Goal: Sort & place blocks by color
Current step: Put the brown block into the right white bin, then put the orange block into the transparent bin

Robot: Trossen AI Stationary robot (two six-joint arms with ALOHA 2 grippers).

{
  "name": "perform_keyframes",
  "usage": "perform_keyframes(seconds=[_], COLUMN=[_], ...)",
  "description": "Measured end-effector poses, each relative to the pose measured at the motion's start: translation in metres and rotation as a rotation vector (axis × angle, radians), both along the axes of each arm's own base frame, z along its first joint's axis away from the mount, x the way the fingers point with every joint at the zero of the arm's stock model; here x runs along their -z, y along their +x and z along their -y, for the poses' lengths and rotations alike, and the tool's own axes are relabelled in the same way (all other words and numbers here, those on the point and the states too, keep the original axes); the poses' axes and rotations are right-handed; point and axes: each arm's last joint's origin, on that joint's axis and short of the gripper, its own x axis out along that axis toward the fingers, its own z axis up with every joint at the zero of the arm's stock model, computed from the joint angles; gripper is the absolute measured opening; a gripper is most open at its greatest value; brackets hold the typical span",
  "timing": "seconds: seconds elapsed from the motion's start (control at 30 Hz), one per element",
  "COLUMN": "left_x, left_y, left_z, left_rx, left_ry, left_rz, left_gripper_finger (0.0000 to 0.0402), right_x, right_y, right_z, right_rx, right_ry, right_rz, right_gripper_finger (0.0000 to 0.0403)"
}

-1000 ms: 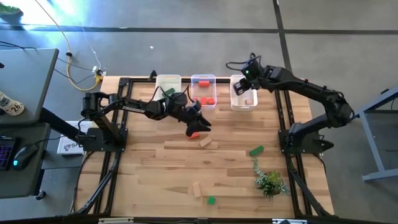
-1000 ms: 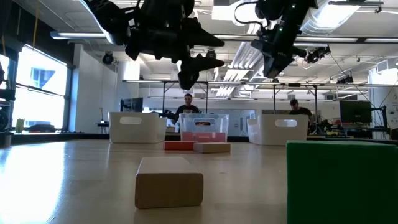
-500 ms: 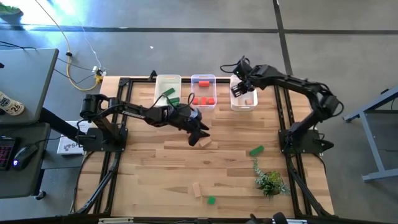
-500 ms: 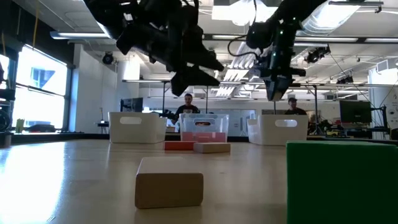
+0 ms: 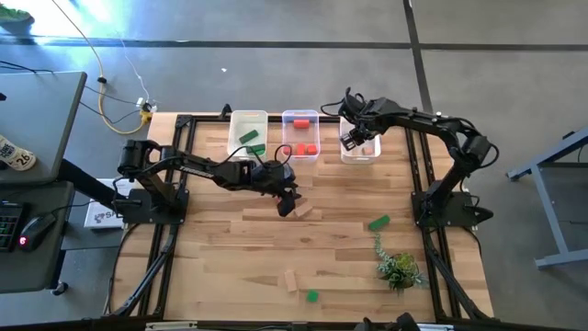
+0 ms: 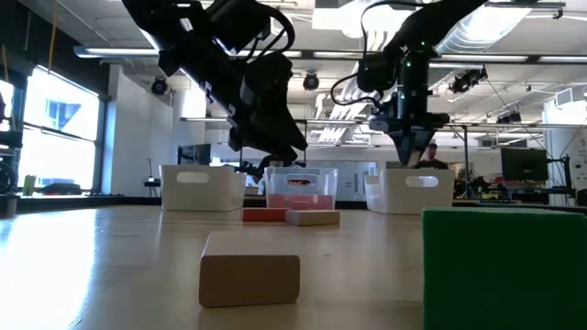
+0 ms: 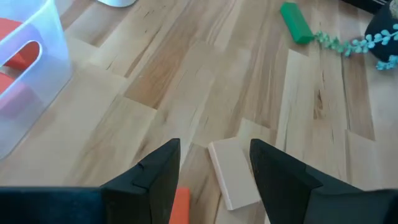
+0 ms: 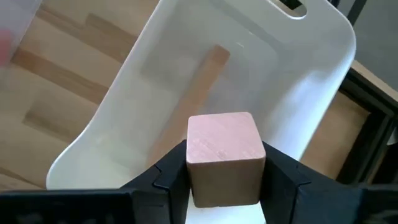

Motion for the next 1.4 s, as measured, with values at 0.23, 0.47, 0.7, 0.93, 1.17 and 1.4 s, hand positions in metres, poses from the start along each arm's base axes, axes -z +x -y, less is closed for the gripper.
perform_keyframes(seconds=[0.23, 0.47, 0.7, 0.93, 1.17, 1.4], left_x=[0.0, 0.0, 0.008, 0.013, 0.017, 0.025], left_y=[-0.001, -0.001, -0.009, -0.014, -0.014, -0.01], left_z=[-0.003, -0.004, -0.004, -0.002, 0.0, 0.002], left_rx=[-0.038, -0.088, -0.124, -0.09, -0.022, -0.02], left_ry=[0.027, 0.023, 0.037, 0.048, 0.02, 0.028], left_rz=[-0.004, -0.007, -0.124, -0.201, -0.219, -0.232], left_gripper_finger=[0.0181, 0.0181, 0.0181, 0.0181, 0.0196, 0.0219], right_x=[0.0, -0.001, -0.003, -0.011, -0.013, -0.013], right_y=[0.006, 0.01, 0.014, 0.014, 0.015, 0.016], right_z=[-0.006, -0.007, -0.009, -0.014, -0.014, -0.014], right_rx=[-0.073, -0.078, -0.098, -0.125, -0.126, -0.128], right_ry=[-0.01, -0.023, -0.044, -0.066, -0.083, -0.087], right_rz=[-0.01, 0.02, 0.041, 0.066, 0.087, 0.089], right_gripper_finger=[0.018, 0.0189, 0.019, 0.019, 0.019, 0.019])
